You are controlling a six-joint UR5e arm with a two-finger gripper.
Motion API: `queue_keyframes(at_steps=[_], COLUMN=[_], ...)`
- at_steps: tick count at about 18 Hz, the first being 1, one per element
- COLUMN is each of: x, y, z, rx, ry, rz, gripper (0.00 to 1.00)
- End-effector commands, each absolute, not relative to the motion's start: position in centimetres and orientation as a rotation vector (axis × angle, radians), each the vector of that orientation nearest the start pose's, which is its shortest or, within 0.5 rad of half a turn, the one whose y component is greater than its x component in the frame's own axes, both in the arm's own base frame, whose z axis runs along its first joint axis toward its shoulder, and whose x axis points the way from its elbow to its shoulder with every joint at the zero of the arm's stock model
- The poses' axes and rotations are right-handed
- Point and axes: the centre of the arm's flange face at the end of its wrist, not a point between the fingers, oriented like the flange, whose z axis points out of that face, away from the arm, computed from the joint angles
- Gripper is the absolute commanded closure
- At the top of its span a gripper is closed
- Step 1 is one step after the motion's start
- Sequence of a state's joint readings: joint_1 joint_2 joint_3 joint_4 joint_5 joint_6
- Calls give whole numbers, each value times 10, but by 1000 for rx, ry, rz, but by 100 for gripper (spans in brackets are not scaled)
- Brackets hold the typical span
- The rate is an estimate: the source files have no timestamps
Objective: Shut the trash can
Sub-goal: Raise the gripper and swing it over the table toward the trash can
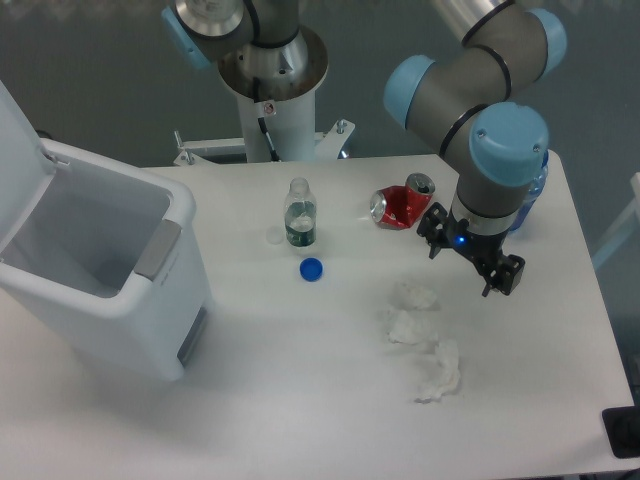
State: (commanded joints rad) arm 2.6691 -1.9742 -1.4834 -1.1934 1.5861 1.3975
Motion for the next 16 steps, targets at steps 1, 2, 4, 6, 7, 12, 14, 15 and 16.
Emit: queue_keyframes(at_steps=[1,2,4,6,7,12,14,15,16], x=[-515,-515,-513,-513,-512,-498,-487,-484,-478], y=[410,410,411,411,411,412,409,410,409], z=[339,339,338,337,338,343,360,366,376], rx=[-3099,-3099,-3100,-3098,-3092,-3050,-3006,-2987,-2979], ry=[461,461,457,414,403,350,327,304,261], rz=[100,100,96,88,89,103,147,147,159], gripper=[0,0,0,0,0,0,0,0,0])
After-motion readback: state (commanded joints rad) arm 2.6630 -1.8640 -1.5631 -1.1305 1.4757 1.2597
